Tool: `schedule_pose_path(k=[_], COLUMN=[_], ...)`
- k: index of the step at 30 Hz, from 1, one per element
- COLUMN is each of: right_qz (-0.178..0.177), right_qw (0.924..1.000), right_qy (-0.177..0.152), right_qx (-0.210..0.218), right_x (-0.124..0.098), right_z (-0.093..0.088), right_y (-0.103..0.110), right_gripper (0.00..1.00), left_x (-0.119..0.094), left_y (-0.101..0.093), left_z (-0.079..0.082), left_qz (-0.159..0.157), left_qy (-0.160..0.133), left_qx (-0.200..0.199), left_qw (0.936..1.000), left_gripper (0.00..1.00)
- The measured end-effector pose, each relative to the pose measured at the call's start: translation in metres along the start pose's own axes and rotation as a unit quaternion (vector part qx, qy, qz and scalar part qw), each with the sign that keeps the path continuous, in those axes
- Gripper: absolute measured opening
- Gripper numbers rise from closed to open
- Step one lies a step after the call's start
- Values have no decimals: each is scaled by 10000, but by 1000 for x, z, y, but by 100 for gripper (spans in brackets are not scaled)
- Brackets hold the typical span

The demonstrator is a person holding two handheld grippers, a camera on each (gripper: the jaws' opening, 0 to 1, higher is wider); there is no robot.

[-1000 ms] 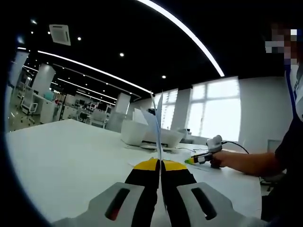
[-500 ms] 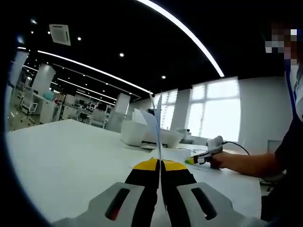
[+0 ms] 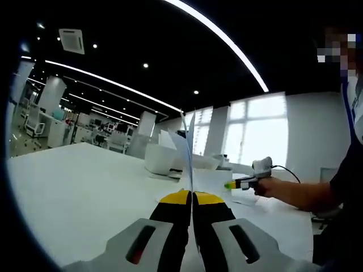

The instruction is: Organize the stack of printing papers by aligning and flattening the scattered papers on the table

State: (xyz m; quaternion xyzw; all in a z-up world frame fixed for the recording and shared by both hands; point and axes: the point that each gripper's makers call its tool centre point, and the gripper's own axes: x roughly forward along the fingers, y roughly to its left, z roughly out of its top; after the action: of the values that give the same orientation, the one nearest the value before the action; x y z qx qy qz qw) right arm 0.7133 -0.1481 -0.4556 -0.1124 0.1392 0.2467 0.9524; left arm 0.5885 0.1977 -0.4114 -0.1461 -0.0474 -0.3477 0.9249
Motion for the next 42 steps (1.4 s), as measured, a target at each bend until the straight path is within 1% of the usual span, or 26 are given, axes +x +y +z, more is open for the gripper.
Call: schedule_pose_path(k=[2,5,9,12,16,24,27,32,37,42], right_qz=[-28,-60,-136,-235,-325,-494,-501,-544,-653,-775], right_qw=[10000,9999,9998,9993,9982,9956,9951,9933,9898,9857], right_qy=[-27,-77,-160,-276,-434,-662,-707,-858,-1041,-1267], right_qx=[-28,-22,-64,-115,-260,-432,-474,-551,-725,-795], right_x=[-6,-9,-18,-28,-42,-66,-72,-85,-98,-111], right_z=[3,2,9,20,35,61,68,85,104,123], right_y=[3,-2,-9,-16,-20,-24,-23,-23,-20,-21], right_gripper=[0,0,0,0,0,0,0,0,0,0], left_x=[0,0,0,0,-1,-1,-2,-1,-1,-1], left_y=[0,0,0,0,0,0,0,0,-1,-1], left_z=[0,0,-1,-1,0,1,1,1,2,1], left_qz=[6,13,21,32,41,41,35,32,36,38], left_qy=[5,15,29,24,2,-27,-40,-50,-56,-48], left_qx=[6,16,32,36,30,22,11,7,10,14], left_qw=[10000,10000,10000,10000,10000,10000,10000,10000,10000,10000], left_gripper=[7,7,7,7,7,7,7,7,7,7])
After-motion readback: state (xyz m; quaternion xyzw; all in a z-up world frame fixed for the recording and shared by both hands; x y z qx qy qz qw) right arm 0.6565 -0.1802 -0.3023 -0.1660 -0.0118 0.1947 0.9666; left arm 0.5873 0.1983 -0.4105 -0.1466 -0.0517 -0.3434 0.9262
